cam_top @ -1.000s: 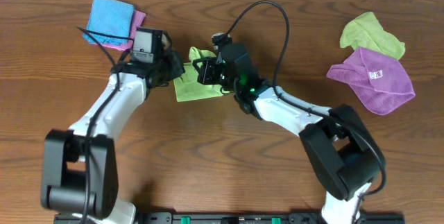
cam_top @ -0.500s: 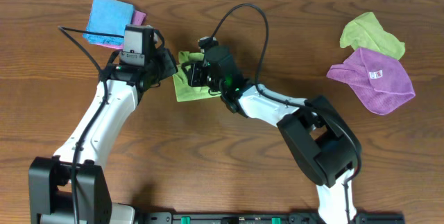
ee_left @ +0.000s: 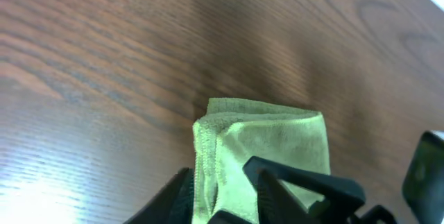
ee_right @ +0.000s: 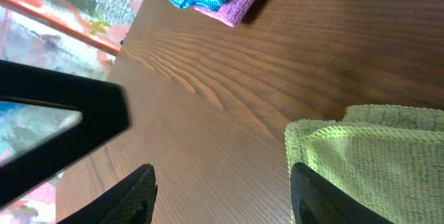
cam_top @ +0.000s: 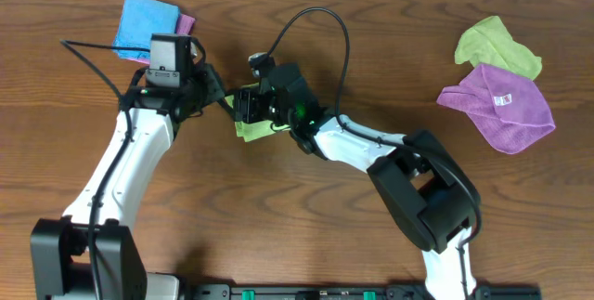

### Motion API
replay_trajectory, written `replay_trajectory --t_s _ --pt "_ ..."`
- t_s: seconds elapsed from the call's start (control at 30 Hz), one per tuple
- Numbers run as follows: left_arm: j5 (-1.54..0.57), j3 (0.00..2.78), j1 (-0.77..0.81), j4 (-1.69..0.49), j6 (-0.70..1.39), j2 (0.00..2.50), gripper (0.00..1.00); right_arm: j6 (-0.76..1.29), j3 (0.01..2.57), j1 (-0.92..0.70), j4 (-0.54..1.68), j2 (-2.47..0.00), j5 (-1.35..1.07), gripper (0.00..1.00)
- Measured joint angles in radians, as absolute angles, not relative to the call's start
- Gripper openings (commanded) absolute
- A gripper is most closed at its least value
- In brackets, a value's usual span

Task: Fold the cloth
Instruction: 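Release the folded green square and lift the right gripper away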

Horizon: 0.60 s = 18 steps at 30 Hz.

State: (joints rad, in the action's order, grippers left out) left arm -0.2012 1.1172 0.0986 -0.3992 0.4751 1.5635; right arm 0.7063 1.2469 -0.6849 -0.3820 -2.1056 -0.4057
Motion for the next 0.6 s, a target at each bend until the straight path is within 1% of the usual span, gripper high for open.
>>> replay_trajectory --t_s 0.03,0.07,0.1,0.13,0.17,0.2,0.37,0.47,0.6 --pt "-0.2 1.117 0.096 -0.409 0.475 1.555 0.59 0.696 1.247 -0.676 -0.353 -2.099 -0.411 0.69" --pt "-0.201 1.117 0.093 -0.422 0.472 1.546 0.7 0.685 1.247 -0.664 -0.329 -2.093 -0.412 0.78" --pt "-0.2 1.117 0.092 -0.434 0.469 1.539 0.8 0.675 1.247 -0.649 -0.3 -2.085 -0.414 0.93" --pt "-0.198 1.117 0.091 -0.453 0.471 1.526 0.91 0.656 1.248 -0.631 -0.266 -2.074 -0.415 0.99" --pt "-0.197 1.117 0.089 -0.468 0.469 1.517 0.97 0.642 1.248 -0.611 -0.236 -2.06 -0.416 0.99" --pt "-0.198 1.117 0.089 -0.487 0.472 1.506 0.95 0.619 1.248 -0.593 -0.205 -2.045 -0.418 0.99" --pt "-0.203 1.118 0.088 -0.573 0.473 1.475 0.95 0.512 1.249 -0.49 -0.014 -1.924 -0.422 0.99" --pt "-0.23 1.118 0.088 -0.622 0.474 1.473 0.95 0.429 1.251 -0.435 0.137 -1.831 -0.425 0.99" --pt "-0.27 1.118 0.088 -0.661 0.482 1.473 0.95 0.273 1.254 -0.369 0.404 -1.678 -0.416 0.99"
